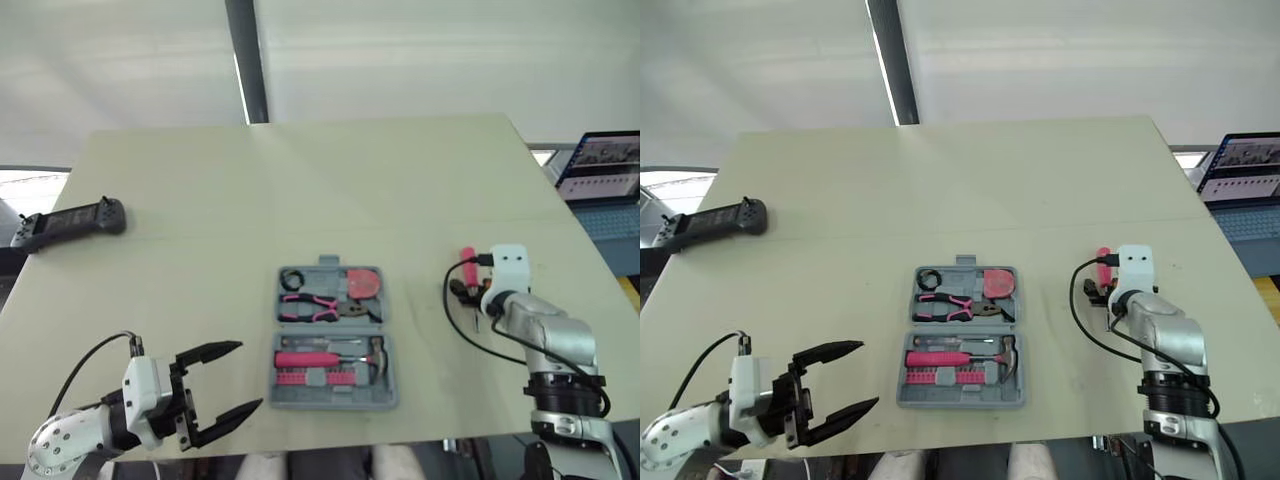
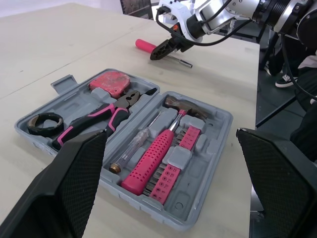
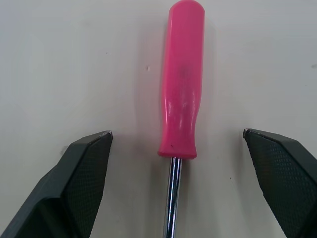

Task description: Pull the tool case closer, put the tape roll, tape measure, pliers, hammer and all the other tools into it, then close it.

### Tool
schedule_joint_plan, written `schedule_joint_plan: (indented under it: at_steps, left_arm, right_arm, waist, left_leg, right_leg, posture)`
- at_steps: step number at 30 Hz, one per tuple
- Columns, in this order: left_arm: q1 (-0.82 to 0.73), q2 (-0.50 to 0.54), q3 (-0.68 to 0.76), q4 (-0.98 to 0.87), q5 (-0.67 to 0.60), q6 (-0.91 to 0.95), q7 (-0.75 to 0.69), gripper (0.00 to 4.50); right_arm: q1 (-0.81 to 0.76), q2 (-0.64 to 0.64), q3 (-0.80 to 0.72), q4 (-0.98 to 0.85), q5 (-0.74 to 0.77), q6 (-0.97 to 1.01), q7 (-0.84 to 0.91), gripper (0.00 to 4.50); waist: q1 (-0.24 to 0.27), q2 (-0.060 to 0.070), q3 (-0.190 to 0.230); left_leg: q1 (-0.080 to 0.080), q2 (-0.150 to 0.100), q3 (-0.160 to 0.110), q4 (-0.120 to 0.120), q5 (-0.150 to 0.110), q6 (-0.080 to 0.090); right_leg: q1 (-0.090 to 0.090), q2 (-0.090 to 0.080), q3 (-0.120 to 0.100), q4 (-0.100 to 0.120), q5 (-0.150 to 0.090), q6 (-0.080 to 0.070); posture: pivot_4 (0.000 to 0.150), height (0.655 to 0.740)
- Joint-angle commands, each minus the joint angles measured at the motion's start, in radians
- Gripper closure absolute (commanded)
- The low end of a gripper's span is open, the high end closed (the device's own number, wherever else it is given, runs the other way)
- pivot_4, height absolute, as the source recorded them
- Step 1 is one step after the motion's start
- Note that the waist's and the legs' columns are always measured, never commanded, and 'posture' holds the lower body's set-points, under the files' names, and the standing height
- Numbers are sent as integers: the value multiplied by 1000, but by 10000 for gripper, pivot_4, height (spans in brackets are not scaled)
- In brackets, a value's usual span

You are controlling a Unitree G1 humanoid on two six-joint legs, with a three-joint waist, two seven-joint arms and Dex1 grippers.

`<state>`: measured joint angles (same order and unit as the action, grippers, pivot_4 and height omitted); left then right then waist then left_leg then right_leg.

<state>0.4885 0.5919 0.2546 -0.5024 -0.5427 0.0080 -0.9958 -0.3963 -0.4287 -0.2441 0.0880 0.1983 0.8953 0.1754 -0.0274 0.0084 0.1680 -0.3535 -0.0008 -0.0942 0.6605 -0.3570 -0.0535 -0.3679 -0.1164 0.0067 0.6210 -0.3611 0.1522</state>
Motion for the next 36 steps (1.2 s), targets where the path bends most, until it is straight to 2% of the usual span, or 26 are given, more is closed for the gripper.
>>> schedule_joint_plan:
  at_steps: [1,2,5,10,11,16,21,26,30,36]
  left_arm:
    - [2,-6,-6,-28,4,-16,10,0]
    - [2,-8,-8,-30,5,-16,12,0]
    - [6,-10,-10,-32,8,-18,16,0]
    - [14,-11,-6,-35,11,-22,27,0]
    - [16,-11,-7,-37,11,-23,29,0]
    - [33,-12,-7,-47,7,-20,35,0]
    - [46,1,18,-40,-15,-11,26,0]
    - [37,22,46,-2,-33,-3,-3,0]
    - [28,35,56,20,-40,1,-27,0]
    - [73,46,94,14,-61,8,-58,0]
  right_arm:
    - [-1,4,-11,16,-9,0,-20,370]
    - [-4,5,-9,22,-10,-4,-19,370]
    - [-18,8,-6,50,-14,-17,-20,13905]
    - [-49,14,-4,94,-21,-45,-29,39322]
    - [-53,14,-3,100,-22,-46,-30,40896]
    - [-42,9,4,76,-20,-26,-19,40821]
    - [-24,-76,78,-65,17,95,105,40821]
    - [-31,-318,309,-359,111,284,355,40821]
    - [-114,-472,454,-607,243,436,515,40821]
    - [-269,-474,581,-798,373,603,565,40821]
  waist:
    - [0,0,0]
    - [0,0,0]
    - [0,0,0]
    - [3,0,0]
    - [2,0,0]
    - [2,0,0]
    - [3,1,0]
    - [1,3,2]
    - [0,3,2]
    - [3,2,3]
  left_leg:
    - [0,0,0,0,0,0]
    - [0,0,0,0,0,0]
    - [0,0,0,0,0,0]
    - [0,-1,-1,0,0,0]
    - [0,-1,-1,0,0,0]
    - [0,-1,-1,0,0,0]
    - [-1,-1,-1,0,0,0]
    - [-3,0,0,0,0,0]
    - [-3,0,1,-2,0,0]
    - [-3,0,0,-2,0,0]
  right_leg:
    - [0,0,0,0,0,0]
    - [0,0,0,0,0,0]
    - [0,0,0,0,0,0]
    - [0,0,0,0,0,0]
    - [0,0,0,0,0,0]
    - [0,0,0,0,0,0]
    - [-1,0,0,0,0,0]
    - [-4,0,1,-1,0,0]
    - [-6,0,1,-1,0,-1]
    - [-7,0,0,-2,0,-1]
  posture:
    - [1500,7400]
    - [1500,7400]
    - [1500,7400]
    - [1500,7400]
    - [1500,7400]
    - [1500,7400]
    - [1500,7400]
    - [1500,7400]
    - [1500,7400]
    - [1500,7400]
